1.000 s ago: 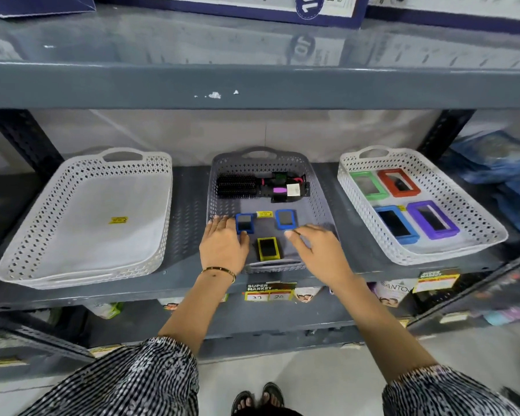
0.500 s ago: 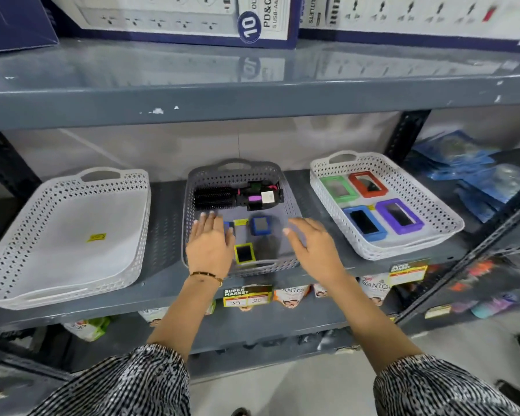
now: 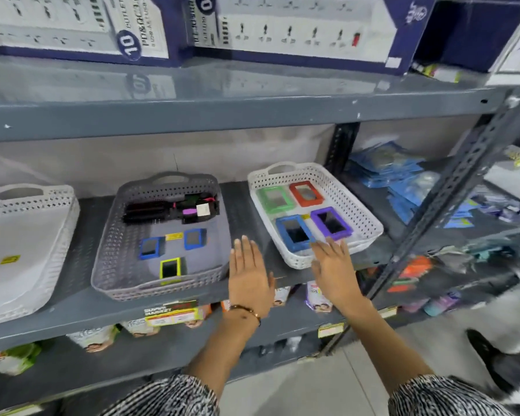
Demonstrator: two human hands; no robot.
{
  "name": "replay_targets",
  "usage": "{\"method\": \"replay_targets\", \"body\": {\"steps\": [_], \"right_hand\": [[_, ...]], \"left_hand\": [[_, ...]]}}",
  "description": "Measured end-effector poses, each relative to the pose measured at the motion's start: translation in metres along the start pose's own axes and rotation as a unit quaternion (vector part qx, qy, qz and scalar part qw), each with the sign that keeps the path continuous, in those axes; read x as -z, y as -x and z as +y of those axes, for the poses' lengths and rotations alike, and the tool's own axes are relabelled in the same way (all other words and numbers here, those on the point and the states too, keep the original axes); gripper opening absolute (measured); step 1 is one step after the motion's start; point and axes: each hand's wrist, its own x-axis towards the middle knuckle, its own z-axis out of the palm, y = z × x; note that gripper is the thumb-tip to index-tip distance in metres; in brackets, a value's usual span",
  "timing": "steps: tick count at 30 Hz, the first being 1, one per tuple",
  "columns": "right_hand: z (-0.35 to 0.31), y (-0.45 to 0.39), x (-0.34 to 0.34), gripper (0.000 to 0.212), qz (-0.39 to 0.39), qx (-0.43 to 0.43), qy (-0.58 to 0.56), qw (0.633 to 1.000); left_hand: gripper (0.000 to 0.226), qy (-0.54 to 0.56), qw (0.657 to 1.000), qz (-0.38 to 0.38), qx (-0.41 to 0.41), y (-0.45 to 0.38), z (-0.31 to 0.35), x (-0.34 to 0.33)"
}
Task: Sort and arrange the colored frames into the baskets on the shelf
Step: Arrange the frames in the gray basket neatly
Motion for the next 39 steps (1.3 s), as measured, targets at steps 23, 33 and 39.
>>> {"method": "replay_targets", "body": {"steps": [23,33,39], "right_hand": [[-0.017,-0.013,-0.005,0.055,0.005,0.034,-0.013,0.999],[-0.018,-0.014,-0.006,0.054,0.009,0.031,-0.008,0.999],[-0.018,-0.012,-0.006,0.053,0.014,0.039,-0.011,0.999]], "left_hand": [[0.078,-0.060,0.996,-0.031,0.061,0.006,-0.011,0.002],[0.078,-0.058,0.996,-0.024,0.058,0.007,-0.013,0.002],[0.077,-0.053,0.997,-0.029,0.055,0.007,-0.014,0.002]]}}
